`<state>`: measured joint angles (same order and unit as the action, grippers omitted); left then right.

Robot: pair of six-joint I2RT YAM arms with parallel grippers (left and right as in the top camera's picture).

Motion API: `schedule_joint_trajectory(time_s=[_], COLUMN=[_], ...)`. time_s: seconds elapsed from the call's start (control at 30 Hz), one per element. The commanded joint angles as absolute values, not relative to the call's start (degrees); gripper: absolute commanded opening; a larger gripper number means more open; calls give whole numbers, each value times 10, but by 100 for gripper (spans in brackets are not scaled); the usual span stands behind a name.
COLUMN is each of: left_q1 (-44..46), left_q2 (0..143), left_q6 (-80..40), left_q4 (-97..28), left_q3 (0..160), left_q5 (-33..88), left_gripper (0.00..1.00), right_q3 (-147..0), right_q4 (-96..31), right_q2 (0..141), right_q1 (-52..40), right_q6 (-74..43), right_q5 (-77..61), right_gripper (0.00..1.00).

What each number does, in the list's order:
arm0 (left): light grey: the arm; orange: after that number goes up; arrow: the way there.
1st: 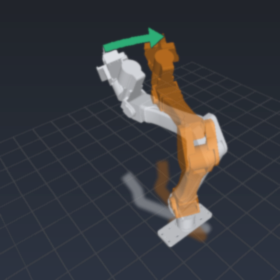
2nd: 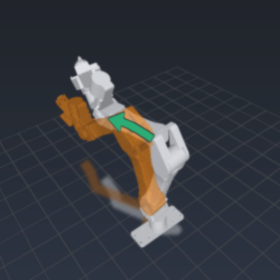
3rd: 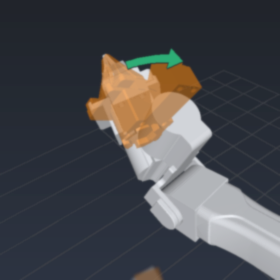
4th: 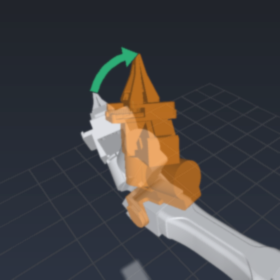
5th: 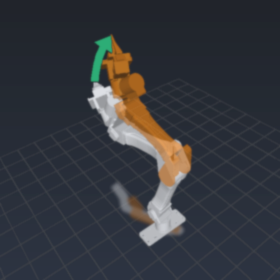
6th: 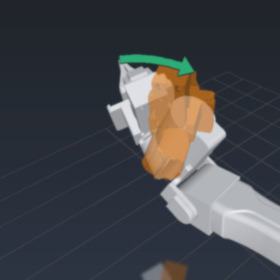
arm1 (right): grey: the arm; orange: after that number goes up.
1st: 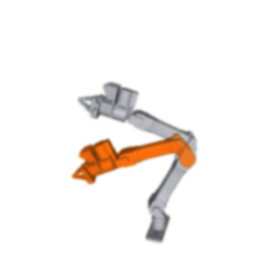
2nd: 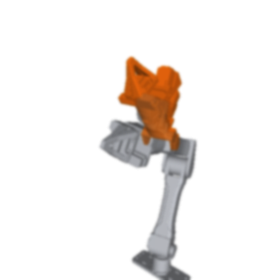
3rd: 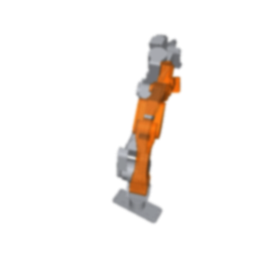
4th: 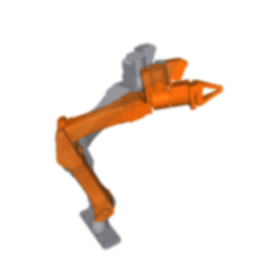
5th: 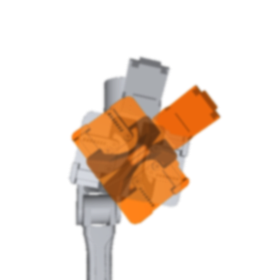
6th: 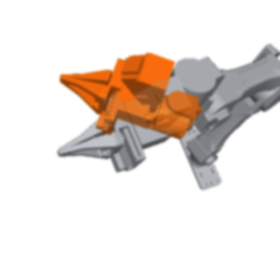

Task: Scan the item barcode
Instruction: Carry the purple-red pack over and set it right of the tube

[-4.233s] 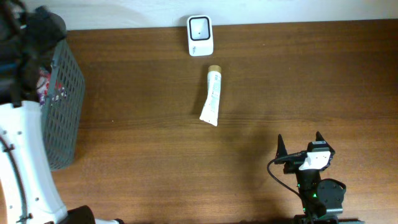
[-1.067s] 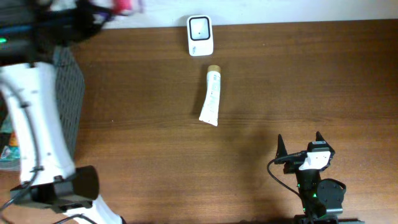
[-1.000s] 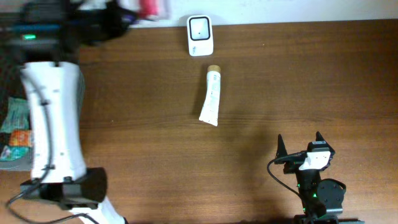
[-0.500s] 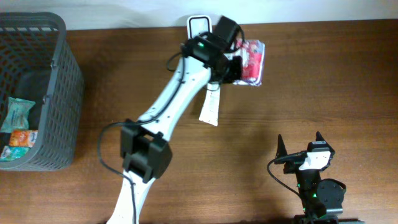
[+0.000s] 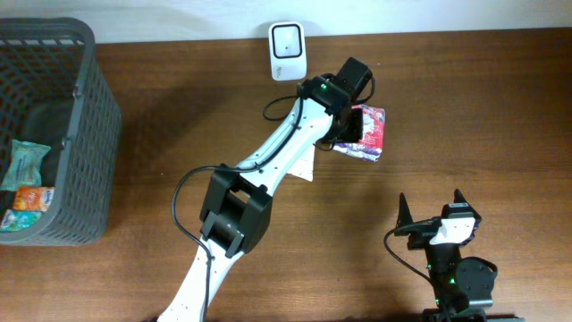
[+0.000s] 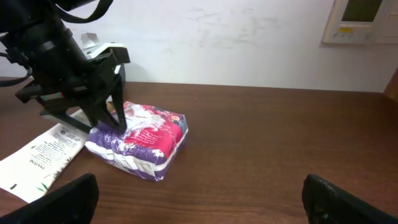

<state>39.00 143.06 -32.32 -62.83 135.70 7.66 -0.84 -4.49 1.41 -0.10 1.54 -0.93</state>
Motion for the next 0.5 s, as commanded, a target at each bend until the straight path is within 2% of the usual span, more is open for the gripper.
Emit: schedule_joint_trajectory(time_s=[0.0,0.13,0.23,0.27,0.33,0.37,0.43,0.47], left_q1=[381,363,340,334,313,301,281,255], left_q2=[1425,1417,1407,1404,1393,1380,1363,1346], left_q6=[-267,-225,-214,-205,-173,-168,-168,-168], left_q4=[-664,-765,-835,-846,-879,-886,-901,-919], left_q3=[1429,1573,1705,1731,1797,1798,1798,1798], left_q5=[112,112,112,111,103,93,74,64], left_gripper=[50,51,59,62,78,82,82,87], right_q3=[-3,-3,-3,-3,-3,-3,-3,-3], right_q4=[-46,-46,-46,-46,-46,-46,-46,-46], right_q2=[12,12,12,12,12,12,12,12], right_q1=[-5,-5,-5,-5,-5,-5,-5,-5], right_q6=[15,15,15,15,15,15,15,15], right_q5=[-2,-2,-2,-2,-2,-2,-2,-2], right_gripper=[99,99,99,99,99,99,99,99])
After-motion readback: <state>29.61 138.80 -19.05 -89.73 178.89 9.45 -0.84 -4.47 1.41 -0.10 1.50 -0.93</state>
